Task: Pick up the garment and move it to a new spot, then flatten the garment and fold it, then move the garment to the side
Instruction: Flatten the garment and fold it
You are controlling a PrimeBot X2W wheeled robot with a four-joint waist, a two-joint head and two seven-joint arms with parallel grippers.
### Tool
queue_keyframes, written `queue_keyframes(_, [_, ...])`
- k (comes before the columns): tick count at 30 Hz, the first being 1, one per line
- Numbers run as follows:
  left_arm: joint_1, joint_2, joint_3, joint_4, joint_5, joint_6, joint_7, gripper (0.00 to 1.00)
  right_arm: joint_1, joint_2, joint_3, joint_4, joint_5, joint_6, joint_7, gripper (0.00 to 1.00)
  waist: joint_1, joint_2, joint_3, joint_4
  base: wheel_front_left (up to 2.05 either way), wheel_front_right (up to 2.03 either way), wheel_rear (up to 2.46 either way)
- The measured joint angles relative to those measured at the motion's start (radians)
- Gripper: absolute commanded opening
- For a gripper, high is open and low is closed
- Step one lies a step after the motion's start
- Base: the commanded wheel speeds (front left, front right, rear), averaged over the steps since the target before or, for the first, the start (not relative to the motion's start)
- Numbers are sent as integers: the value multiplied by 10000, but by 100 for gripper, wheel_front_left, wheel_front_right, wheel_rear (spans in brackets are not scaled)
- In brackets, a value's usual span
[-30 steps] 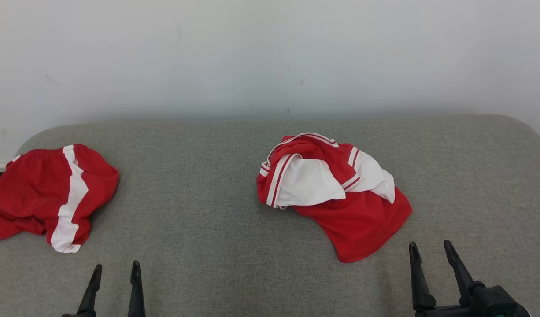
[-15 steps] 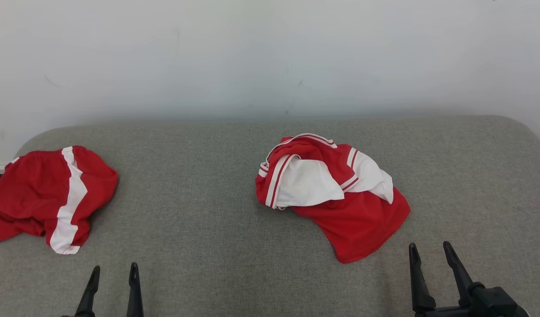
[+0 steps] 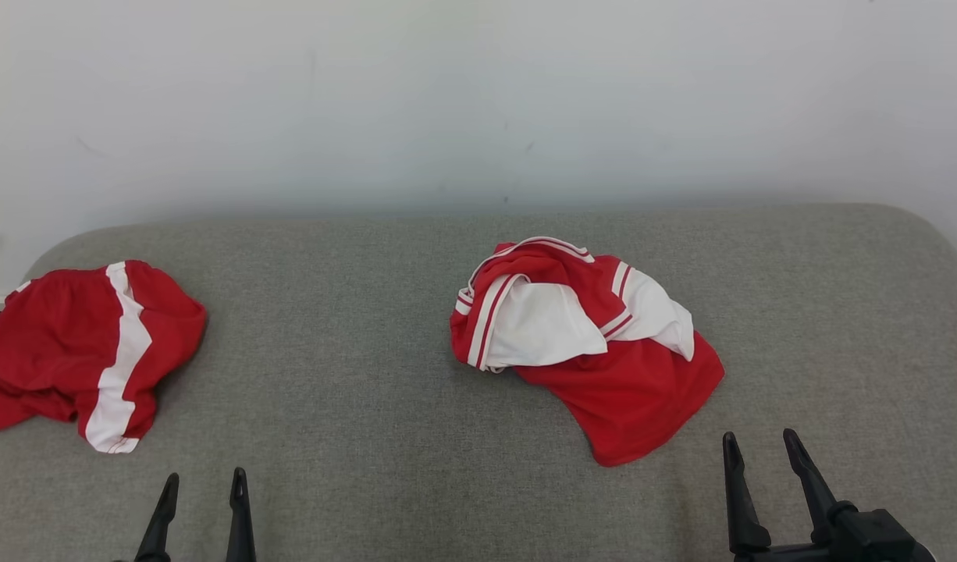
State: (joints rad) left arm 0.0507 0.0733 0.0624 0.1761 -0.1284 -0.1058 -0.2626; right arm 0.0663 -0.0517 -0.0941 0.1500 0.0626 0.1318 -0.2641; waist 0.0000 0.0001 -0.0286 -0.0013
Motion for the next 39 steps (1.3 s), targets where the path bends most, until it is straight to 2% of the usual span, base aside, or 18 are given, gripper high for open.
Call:
queue_keyframes(8, [-820,79,-522,316,146,-102,0,100,-103,0,117,25,58,0,0,100,0,0,102,-260,0,0,0])
queue_keyframes(25, [-4615,416,-2663,2142,0,-253,-2,100,-729,-4,339,-54,357,0,0,100,2,0,1036,-1631,0,0,0])
queue_keyframes(32, [-5753,746,-3333,3837,-330,-257,92,100,-981,-4,385,-38,564,0,0,100,3,0,1585,-2425,0,0,0])
queue_keyframes(39, [-6210,943,-3438,5622,-339,-174,174,100,-1181,-4,403,-50,685,0,0,100,3,1,2058,-3077,0,0,0])
